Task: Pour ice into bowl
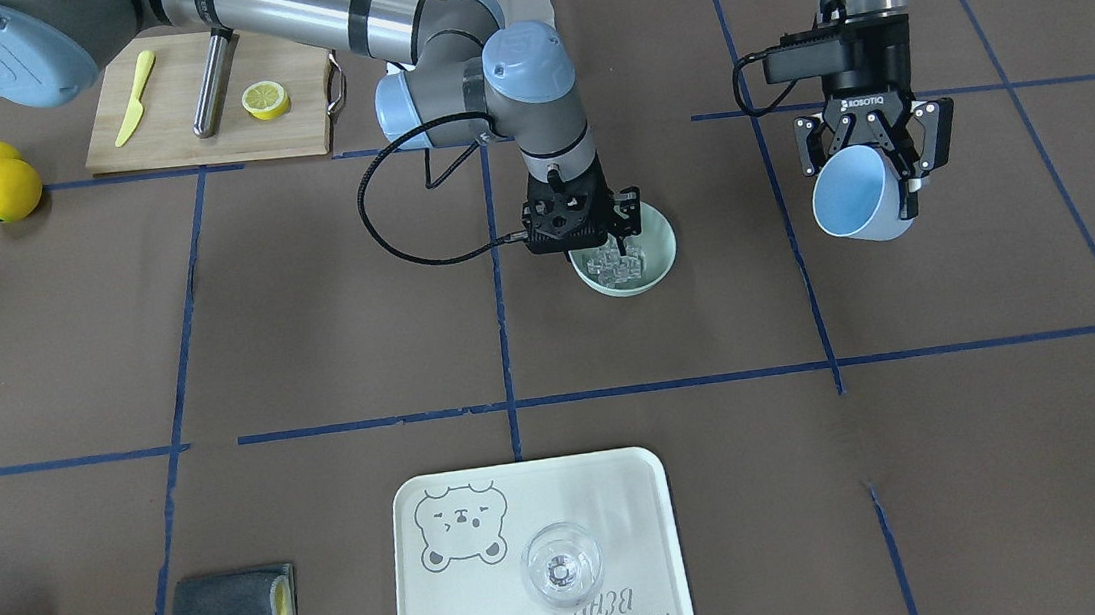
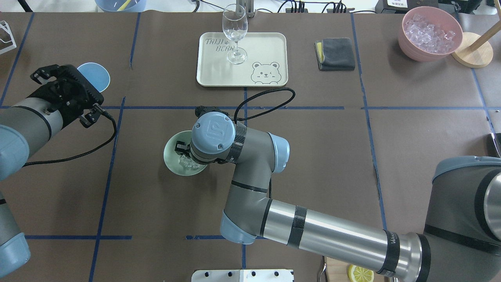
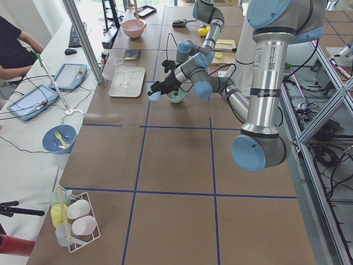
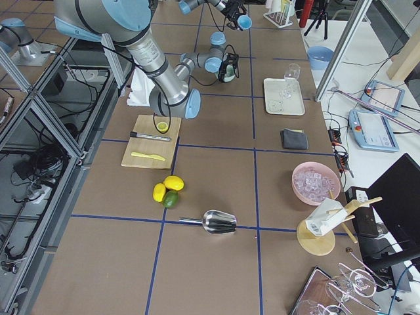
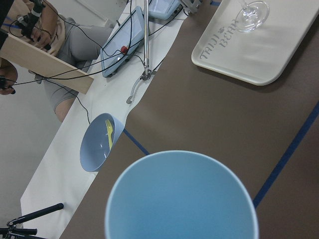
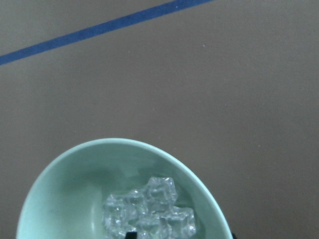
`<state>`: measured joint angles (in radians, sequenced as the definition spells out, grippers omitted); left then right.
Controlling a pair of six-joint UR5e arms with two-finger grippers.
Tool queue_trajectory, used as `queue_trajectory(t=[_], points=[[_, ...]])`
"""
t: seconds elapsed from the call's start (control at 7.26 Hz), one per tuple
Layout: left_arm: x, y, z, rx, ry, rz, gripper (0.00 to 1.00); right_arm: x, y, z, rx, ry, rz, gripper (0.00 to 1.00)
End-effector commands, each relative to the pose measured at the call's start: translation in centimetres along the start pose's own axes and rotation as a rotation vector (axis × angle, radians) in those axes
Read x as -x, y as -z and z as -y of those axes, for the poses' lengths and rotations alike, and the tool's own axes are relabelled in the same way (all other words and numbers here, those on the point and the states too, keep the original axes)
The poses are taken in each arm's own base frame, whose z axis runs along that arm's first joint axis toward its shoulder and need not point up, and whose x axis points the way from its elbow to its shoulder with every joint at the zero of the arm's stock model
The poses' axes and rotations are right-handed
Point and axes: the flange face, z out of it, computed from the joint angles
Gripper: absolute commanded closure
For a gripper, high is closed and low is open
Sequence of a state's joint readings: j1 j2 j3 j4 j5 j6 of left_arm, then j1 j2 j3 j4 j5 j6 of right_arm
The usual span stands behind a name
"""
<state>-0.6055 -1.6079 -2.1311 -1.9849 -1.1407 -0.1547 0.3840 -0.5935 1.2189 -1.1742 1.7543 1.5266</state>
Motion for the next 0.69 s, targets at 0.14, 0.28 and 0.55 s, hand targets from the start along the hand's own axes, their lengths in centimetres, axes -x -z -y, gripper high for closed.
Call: queue_trajectory(t=[0.14, 0.28, 0.55], points=[[0.8, -0.4, -3.5, -0.025, 0.013, 0.002, 1.00, 0.7, 2.2, -0.5, 0.014, 0.021, -0.013, 1.00], [0.7, -0.9, -4.2, -0.029, 0.018, 0.003, 1.00, 0.9, 2.6, -0.3, 0.010, 0.020, -0.006, 1.00], [1.8, -1.0, -10.8, -0.095, 0.056, -0.004, 1.00, 0.7, 5.9, 2.0, -0.001, -0.001, -0.003, 1.00]])
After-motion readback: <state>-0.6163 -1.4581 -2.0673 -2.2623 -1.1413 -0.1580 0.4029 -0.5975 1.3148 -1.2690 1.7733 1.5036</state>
